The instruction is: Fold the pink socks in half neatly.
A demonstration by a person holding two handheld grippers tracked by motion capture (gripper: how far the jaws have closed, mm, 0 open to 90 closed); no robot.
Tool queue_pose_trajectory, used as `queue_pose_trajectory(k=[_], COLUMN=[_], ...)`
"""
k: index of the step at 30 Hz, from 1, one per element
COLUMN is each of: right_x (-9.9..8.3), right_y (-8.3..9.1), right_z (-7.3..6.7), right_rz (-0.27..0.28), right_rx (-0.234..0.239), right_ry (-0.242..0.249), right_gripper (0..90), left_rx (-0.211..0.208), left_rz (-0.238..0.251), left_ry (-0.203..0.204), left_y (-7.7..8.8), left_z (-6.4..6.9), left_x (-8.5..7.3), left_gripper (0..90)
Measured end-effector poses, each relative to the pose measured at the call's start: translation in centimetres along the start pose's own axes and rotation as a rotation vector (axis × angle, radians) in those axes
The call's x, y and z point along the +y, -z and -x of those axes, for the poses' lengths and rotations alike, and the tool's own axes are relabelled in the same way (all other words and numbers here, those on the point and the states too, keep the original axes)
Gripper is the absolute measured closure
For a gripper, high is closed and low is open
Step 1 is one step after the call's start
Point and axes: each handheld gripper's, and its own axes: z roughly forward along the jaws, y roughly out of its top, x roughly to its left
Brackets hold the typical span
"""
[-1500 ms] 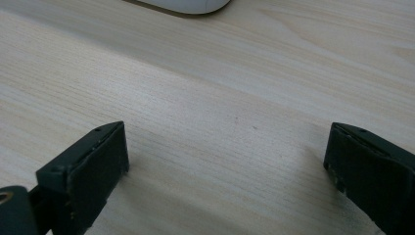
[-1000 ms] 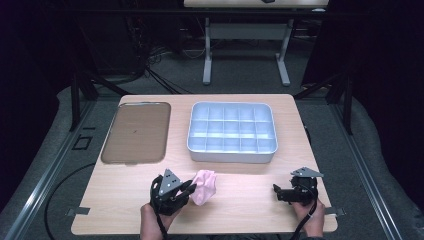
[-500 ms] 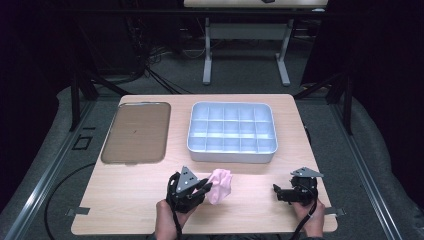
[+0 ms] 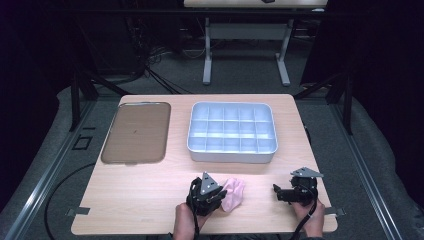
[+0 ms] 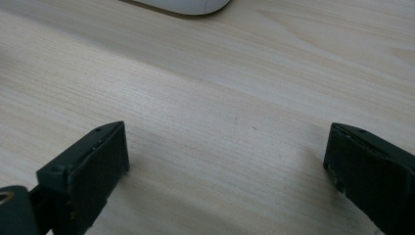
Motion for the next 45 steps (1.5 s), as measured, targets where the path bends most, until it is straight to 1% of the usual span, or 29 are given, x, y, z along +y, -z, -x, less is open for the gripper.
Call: queue_pose_trajectory(k=[1, 3, 4, 5, 6, 7, 9, 10, 11, 12, 14, 15, 19, 20, 23, 24, 27, 29, 32, 35, 39, 40, 42, 44, 45], right_x=[0.0, 0.0, 0.0, 0.0, 0.0, 0.0, 0.0, 0.0, 0.0, 0.0, 0.0, 0.0, 0.0, 0.0, 0.0, 0.0, 0.0, 0.0, 0.0, 0.0, 0.0, 0.0, 0.0, -0.1, -0.2], right_y=[0.0, 0.0, 0.0, 0.0, 0.0, 0.0, 0.0, 0.0, 0.0, 0.0, 0.0, 0.0, 0.0, 0.0, 0.1, 0.1, 0.1, 0.1, 0.2, 0.2, 0.3, 0.3, 0.4, 0.6, 0.7], right_z=[0.0, 0.0, 0.0, 0.0, 0.0, 0.0, 0.0, 0.0, 0.0, 0.0, 0.0, 0.0, 0.0, 0.0, 0.1, 0.1, 0.0, 0.1, 0.1, 0.0, 0.1, 0.1, 0.1, -0.1, -0.4], right_rz=[0.000, 0.000, 0.000, 0.000, 0.000, 0.000, -0.001, 0.000, -0.001, -0.001, -0.001, 0.000, -0.001, -0.001, 0.005, 0.007, 0.010, 0.006, 0.003, 0.003, 0.000, 0.001, -0.002, -0.001, 0.009], right_rx=[0.000, 0.000, 0.000, 0.000, 0.000, 0.000, 0.004, 0.004, 0.004, 0.005, 0.005, 0.004, 0.005, 0.005, 0.009, 0.011, 0.012, 0.014, 0.019, 0.025, 0.034, 0.035, 0.042, 0.056, 0.060], right_ry=[0.000, 0.000, 0.000, 0.000, 0.000, 0.000, 0.001, 0.001, 0.001, 0.001, 0.001, 0.001, 0.000, 0.000, 0.003, 0.002, 0.006, 0.005, 0.007, 0.010, 0.012, 0.001, -0.013, -0.010, -0.017], right_gripper=[2.2, 2.2, 2.2, 2.2, 2.2, 2.3, 2.5, 2.6, 2.6, 2.6, 2.6, 2.6, 2.6, 3.2, 7.1, 7.6, 7.9, 7.9, 7.7, 7.5, 7.0, 7.0, 5.4, 5.2, 5.2], left_rx=[0.006, 0.013, 0.026, 0.039, 0.043, 0.064, 0.097, 0.109, 0.112, 0.109, 0.104, 0.105, 0.075, 0.063, 0.053, 0.050, 0.061, 0.071, 0.084, 0.089, 0.075, 0.076, 0.071, 0.073, 0.072], left_rz=[-0.003, -0.010, -0.012, -0.010, -0.013, -0.020, -0.032, -0.039, -0.037, -0.029, -0.011, -0.001, 0.018, 0.025, 0.026, 0.023, 0.020, 0.017, 0.023, 0.029, 0.022, 0.017, 0.018, 0.012, 0.014], left_ry=[-0.001, 0.017, 0.017, 0.025, 0.045, 0.055, 0.072, 0.073, 0.079, 0.078, 0.067, 0.070, 0.066, 0.068, 0.059, 0.068, 0.076, 0.093, 0.110, 0.126, 0.124, 0.116, 0.122, 0.124, 0.126], left_y=[-0.2, -0.7, -0.9, -1.1, -1.3, -1.6, -1.9, -2.0, -2.0, -1.9, -1.4, -1.1, 0.1, 0.5, 1.3, 1.5, 2.1, 2.5, 3.2, 3.7, 4.0, 4.1, 4.3, 4.4, 4.5], left_z=[-0.1, -0.1, -0.1, -0.1, -0.2, -0.2, -0.1, -0.1, -0.1, -0.1, -0.3, -0.4, -1.6, -1.9, -2.6, -2.8, -3.6, -4.2, -5.1, -5.9, -6.3, -6.4, -6.5, -6.7, -6.7], left_x=[-0.1, -0.3, -0.4, -0.5, -0.7, -0.9, -1.0, -1.0, -1.0, -1.0, -0.9, -0.9, -0.9, -1.1, -1.9, -2.2, -3.2, -3.7, -4.4, -4.8, -5.2, -5.3, -5.6, -5.8, -5.9], left_gripper=[77.4, 76.9, 76.1, 74.7, 72.4, 67.3, 53.6, 48.4, 43.0, 39.9, 36.0, 33.1, 21.8, 20.2, 16.0, 15.3, 14.0, 12.7, 10.7, 8.2, 5.9, 4.9, 3.1, 2.5, 2.1])
